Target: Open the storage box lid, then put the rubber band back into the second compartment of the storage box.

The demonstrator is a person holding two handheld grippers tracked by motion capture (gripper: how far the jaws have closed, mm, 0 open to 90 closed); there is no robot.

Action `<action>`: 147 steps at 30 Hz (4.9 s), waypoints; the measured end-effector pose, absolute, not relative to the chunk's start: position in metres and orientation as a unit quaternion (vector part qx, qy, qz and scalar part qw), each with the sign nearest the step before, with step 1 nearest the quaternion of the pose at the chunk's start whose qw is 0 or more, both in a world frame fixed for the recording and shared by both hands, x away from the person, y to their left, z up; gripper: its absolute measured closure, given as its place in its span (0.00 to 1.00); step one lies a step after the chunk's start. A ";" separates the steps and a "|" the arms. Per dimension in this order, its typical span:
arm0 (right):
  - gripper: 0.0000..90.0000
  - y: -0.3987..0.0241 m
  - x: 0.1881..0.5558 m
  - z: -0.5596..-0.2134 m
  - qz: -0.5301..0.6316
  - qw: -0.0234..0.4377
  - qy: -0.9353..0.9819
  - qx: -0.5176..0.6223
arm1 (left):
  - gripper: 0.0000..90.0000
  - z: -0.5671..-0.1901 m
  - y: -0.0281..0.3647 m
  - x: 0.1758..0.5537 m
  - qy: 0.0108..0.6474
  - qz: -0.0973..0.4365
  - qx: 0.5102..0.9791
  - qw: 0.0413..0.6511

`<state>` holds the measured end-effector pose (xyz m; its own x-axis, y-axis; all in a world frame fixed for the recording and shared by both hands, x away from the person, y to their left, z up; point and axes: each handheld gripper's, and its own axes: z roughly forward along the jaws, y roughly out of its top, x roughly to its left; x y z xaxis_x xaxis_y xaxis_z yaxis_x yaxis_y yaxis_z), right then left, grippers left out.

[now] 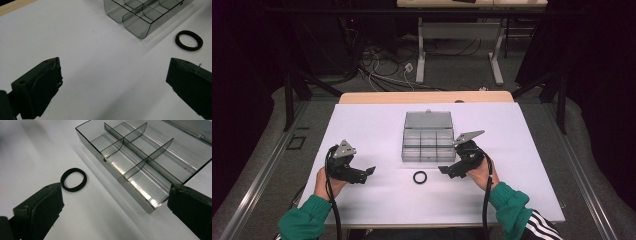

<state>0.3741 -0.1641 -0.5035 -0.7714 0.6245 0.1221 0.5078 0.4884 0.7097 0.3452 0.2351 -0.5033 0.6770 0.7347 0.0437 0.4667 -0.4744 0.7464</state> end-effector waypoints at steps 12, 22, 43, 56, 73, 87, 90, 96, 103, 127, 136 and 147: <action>0.00 -0.161 0.374 -0.506 0.385 0.079 0.862 0.320 | 0.00 -0.504 0.234 0.346 0.355 0.182 0.840 0.369; 0.00 -0.157 0.373 -0.507 0.379 0.067 0.868 0.313 | 0.00 -0.504 0.235 0.346 0.356 0.180 0.840 0.367; 0.00 -0.142 0.367 -0.510 0.372 0.051 0.881 0.286 | 0.00 -0.503 0.234 0.345 0.352 0.182 0.840 0.371; 0.00 -0.123 0.358 -0.514 0.365 0.044 0.892 0.264 | 0.00 -0.502 0.233 0.344 0.350 0.185 0.839 0.374; 0.03 -0.105 0.356 -0.521 0.345 0.039 0.903 0.254 | 0.00 -0.502 0.233 0.344 0.347 0.183 0.840 0.375; 0.15 -0.094 0.357 -0.526 0.340 0.043 0.906 0.249 | 0.00 -0.502 0.232 0.343 0.348 0.182 0.840 0.374; 0.16 -0.090 0.359 -0.528 0.336 0.046 0.909 0.244 | 0.00 -0.502 0.232 0.343 0.348 0.183 0.840 0.373; 0.18 -0.083 0.361 -0.533 0.322 0.041 0.914 0.244 | 0.00 -0.502 0.231 0.343 0.347 0.183 0.840 0.374; 0.19 -0.075 0.363 -0.538 0.313 0.036 0.919 0.237 | 0.00 -0.503 0.232 0.343 0.345 0.182 0.842 0.373; 0.59 -0.066 0.371 -0.545 0.285 0.055 0.923 0.251 | 0.00 -0.504 0.231 0.345 0.344 0.179 0.845 0.368; 0.85 -0.071 0.370 -0.544 0.279 0.070 0.923 0.256 | 0.00 -0.504 0.231 0.344 0.341 0.180 0.846 0.368; 0.93 -0.071 0.368 -0.542 0.280 0.075 0.922 0.257 | 0.00 -0.504 0.232 0.344 0.344 0.180 0.844 0.371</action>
<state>0.3676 -0.0713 -0.5424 -0.8567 0.5157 0.0058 0.4318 0.7111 0.5548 0.3442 0.2317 -0.5037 0.6981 0.7143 0.0485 0.4476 -0.4883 0.7491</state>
